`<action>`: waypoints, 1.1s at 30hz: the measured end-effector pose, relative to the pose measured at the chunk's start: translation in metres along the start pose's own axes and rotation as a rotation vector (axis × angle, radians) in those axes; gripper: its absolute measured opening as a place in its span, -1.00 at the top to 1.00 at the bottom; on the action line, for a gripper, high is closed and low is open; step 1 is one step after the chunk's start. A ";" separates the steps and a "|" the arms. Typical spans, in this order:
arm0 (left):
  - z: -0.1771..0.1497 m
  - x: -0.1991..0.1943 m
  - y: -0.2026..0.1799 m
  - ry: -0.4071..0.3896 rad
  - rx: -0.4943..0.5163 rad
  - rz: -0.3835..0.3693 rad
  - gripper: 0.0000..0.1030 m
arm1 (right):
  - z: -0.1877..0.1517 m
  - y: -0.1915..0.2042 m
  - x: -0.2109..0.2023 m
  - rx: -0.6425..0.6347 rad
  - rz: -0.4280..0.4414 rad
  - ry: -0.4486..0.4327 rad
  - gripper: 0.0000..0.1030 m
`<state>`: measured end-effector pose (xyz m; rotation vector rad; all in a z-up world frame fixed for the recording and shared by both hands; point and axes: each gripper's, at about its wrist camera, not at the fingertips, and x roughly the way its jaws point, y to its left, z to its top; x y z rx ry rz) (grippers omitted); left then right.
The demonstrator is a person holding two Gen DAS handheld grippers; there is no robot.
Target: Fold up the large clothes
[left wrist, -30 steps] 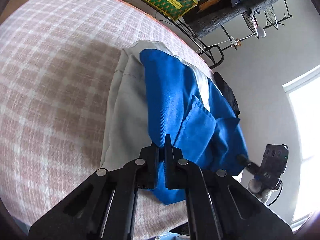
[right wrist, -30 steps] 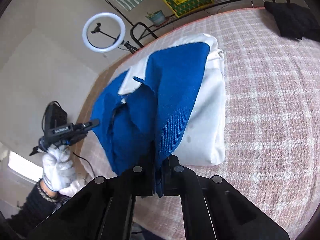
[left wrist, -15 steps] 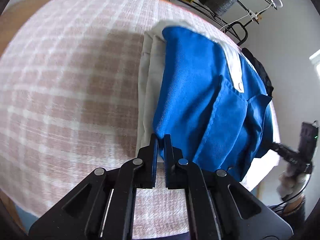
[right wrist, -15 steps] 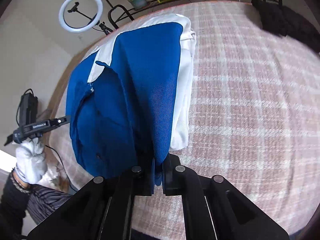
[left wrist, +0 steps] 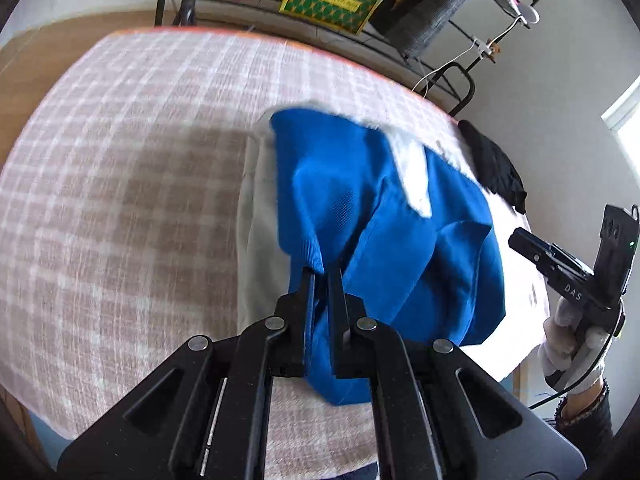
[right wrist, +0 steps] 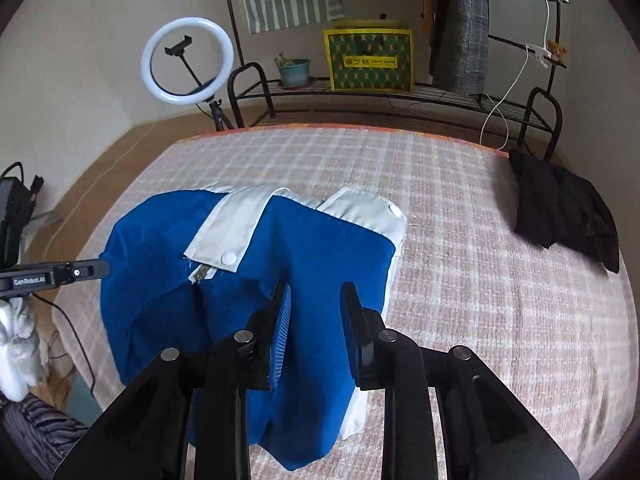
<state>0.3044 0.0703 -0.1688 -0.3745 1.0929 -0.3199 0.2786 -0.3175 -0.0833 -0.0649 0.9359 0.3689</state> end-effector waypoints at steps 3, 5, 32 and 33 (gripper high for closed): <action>-0.008 0.002 0.024 0.017 -0.038 -0.006 0.97 | -0.025 -0.010 0.000 0.011 -0.027 0.042 -0.05; -0.016 0.005 0.042 0.040 -0.093 -0.051 0.97 | -0.043 -0.022 0.001 0.059 -0.003 0.094 -0.07; -0.011 0.045 0.050 0.081 -0.075 -0.045 0.80 | -0.093 -0.047 0.029 0.254 0.269 0.289 0.97; -0.009 0.041 0.045 0.078 -0.044 -0.022 0.78 | -0.090 -0.045 0.026 0.233 0.257 0.284 0.97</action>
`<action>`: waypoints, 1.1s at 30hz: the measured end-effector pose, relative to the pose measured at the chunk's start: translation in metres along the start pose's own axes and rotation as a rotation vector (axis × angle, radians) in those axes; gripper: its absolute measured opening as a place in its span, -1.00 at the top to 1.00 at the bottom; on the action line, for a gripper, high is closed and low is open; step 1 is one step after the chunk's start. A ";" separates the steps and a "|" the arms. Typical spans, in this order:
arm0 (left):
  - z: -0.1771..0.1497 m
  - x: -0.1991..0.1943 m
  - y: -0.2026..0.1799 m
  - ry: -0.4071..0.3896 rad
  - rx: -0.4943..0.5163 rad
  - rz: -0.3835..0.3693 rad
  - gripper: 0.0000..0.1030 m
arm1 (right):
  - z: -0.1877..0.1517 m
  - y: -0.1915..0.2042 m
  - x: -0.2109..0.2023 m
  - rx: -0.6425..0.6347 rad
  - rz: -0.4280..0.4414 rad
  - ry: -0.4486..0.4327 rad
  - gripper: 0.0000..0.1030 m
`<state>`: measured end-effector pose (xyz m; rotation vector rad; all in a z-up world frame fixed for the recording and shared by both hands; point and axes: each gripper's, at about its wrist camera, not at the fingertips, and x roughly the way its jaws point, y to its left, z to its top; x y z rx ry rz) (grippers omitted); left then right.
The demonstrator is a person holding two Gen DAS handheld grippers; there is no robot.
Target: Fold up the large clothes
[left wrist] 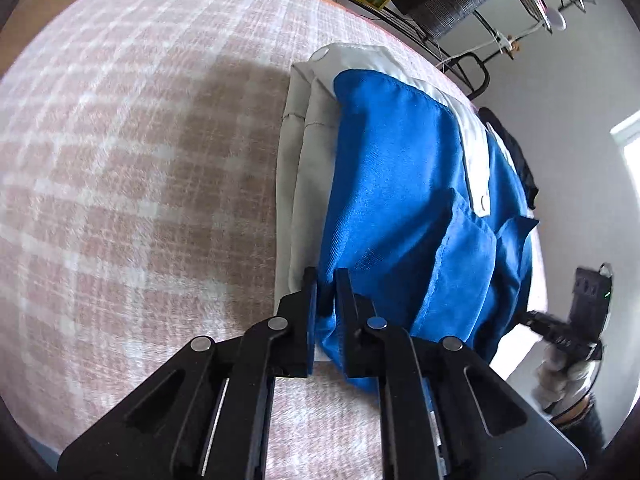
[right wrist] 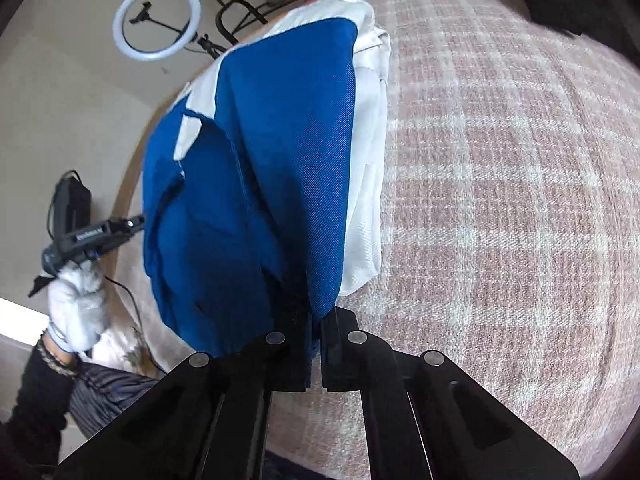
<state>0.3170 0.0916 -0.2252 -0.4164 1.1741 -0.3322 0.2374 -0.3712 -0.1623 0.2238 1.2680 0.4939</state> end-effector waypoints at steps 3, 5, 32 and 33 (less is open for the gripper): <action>0.003 -0.021 -0.004 -0.060 0.054 0.075 0.45 | 0.006 0.013 -0.019 -0.081 -0.021 0.015 0.88; 0.007 -0.039 -0.002 -0.115 0.049 0.100 0.45 | 0.013 0.018 -0.039 -0.147 -0.046 -0.011 0.79; 0.077 0.063 -0.071 -0.174 0.337 0.101 0.45 | 0.095 0.024 0.041 -0.265 -0.197 -0.227 0.78; 0.076 0.062 -0.066 -0.185 0.332 0.071 0.45 | 0.091 0.026 0.045 -0.284 -0.219 -0.226 0.78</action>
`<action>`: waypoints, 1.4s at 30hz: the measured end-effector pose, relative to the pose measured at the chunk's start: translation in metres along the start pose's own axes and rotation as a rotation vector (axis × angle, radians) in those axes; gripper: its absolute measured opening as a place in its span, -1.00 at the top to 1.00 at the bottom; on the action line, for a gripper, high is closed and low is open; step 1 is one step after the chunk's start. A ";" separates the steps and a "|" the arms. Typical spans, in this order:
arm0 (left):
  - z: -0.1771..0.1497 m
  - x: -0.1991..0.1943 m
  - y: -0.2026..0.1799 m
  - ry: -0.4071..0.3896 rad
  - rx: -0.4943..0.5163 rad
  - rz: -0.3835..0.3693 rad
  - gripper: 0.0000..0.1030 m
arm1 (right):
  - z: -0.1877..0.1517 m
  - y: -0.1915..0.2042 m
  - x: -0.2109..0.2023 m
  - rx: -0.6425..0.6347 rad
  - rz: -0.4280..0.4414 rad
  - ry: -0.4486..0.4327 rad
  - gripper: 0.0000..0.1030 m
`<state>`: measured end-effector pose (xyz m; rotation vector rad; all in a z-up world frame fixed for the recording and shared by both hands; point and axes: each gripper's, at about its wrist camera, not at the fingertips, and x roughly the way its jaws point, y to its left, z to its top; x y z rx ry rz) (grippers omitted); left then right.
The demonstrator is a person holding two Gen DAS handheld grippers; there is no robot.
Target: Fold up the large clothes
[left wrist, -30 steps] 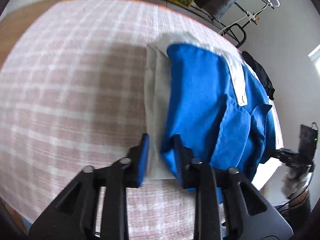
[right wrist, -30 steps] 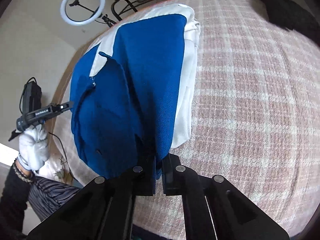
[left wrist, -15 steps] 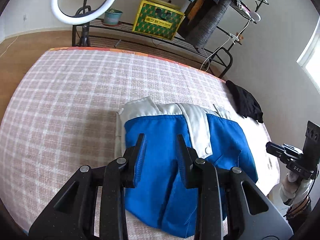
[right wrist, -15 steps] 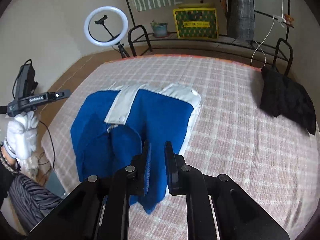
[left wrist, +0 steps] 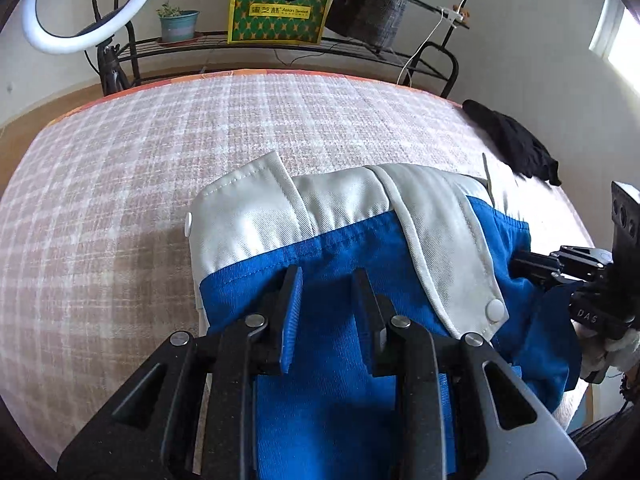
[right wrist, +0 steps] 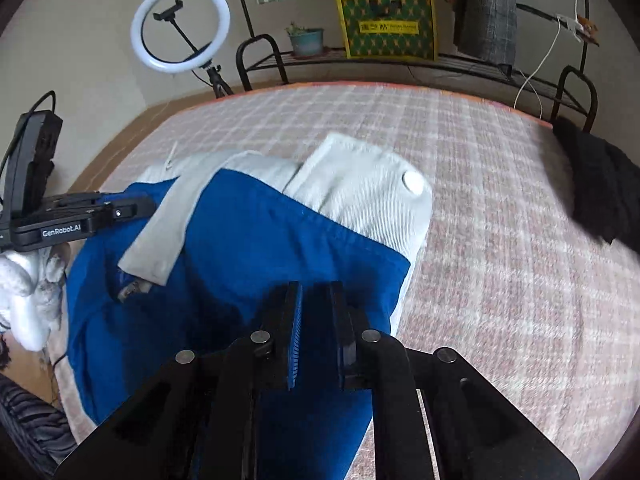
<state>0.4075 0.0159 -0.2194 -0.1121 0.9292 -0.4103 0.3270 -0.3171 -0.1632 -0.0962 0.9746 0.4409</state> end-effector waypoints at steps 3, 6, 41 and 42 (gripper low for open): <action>0.004 -0.009 0.007 0.025 -0.028 -0.030 0.45 | 0.008 0.009 -0.006 -0.093 -0.039 0.029 0.78; 0.015 -0.033 0.008 -0.020 -0.060 -0.027 0.45 | 0.021 -0.003 -0.027 -0.036 -0.020 0.006 0.78; -0.032 -0.061 0.046 0.071 -0.214 -0.094 0.50 | -0.023 -0.010 -0.043 0.073 0.118 0.085 0.74; -0.039 -0.053 0.048 0.110 -0.214 -0.053 0.50 | -0.029 -0.015 -0.040 0.092 0.103 0.101 0.74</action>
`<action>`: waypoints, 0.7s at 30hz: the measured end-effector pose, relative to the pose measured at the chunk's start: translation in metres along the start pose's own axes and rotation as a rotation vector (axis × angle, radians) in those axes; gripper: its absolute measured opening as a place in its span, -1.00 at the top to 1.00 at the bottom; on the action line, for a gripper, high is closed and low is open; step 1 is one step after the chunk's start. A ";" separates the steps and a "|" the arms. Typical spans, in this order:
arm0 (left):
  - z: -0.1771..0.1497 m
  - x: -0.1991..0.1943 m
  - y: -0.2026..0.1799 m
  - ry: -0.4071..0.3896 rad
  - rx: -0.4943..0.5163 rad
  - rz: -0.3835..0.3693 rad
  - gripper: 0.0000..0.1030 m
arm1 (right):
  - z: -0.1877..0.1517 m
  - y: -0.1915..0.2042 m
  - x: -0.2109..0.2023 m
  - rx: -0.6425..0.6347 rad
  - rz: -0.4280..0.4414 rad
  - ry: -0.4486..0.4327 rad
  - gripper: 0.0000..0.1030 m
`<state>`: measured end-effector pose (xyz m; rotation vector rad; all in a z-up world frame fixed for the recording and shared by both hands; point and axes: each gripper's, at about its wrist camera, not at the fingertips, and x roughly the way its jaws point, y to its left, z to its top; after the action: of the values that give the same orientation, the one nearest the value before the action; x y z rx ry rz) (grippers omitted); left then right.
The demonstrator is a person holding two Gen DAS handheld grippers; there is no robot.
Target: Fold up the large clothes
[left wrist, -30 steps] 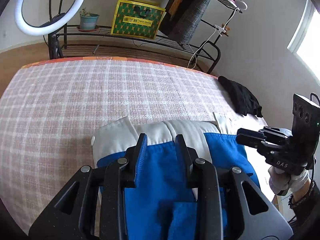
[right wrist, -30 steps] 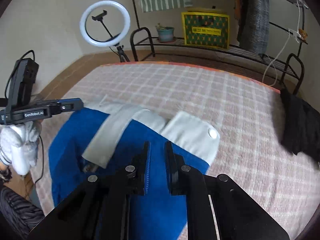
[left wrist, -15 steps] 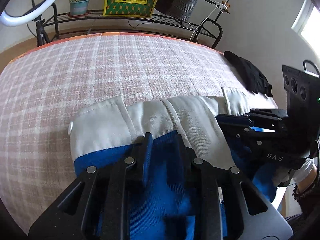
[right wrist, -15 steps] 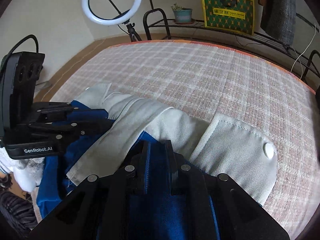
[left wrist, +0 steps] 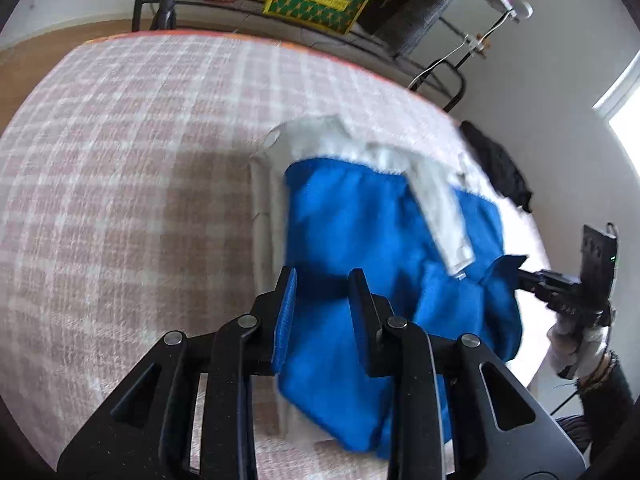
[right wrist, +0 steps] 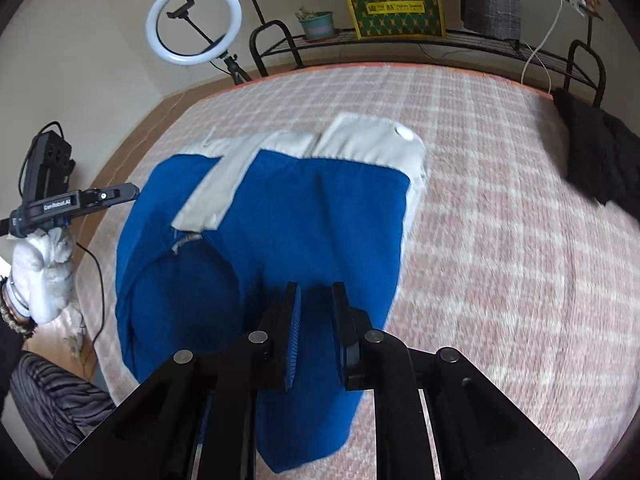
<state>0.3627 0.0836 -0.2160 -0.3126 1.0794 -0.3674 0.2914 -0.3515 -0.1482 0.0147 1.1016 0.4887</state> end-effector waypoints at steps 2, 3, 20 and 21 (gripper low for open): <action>-0.012 0.017 0.009 0.063 -0.020 0.025 0.30 | -0.010 -0.010 0.009 0.042 -0.049 0.044 0.74; -0.016 0.018 0.011 0.068 -0.030 0.034 0.27 | -0.013 -0.015 0.012 0.055 -0.065 0.055 0.70; -0.029 -0.040 0.048 -0.028 -0.333 -0.216 -0.37 | -0.033 -0.026 -0.049 0.189 0.017 -0.119 -0.37; -0.029 -0.037 0.051 -0.030 -0.361 -0.240 -0.37 | -0.034 -0.030 -0.046 0.206 0.044 -0.122 -0.37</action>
<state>0.3285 0.1434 -0.2209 -0.7714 1.0792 -0.3790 0.2571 -0.4034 -0.1322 0.2469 1.0296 0.4063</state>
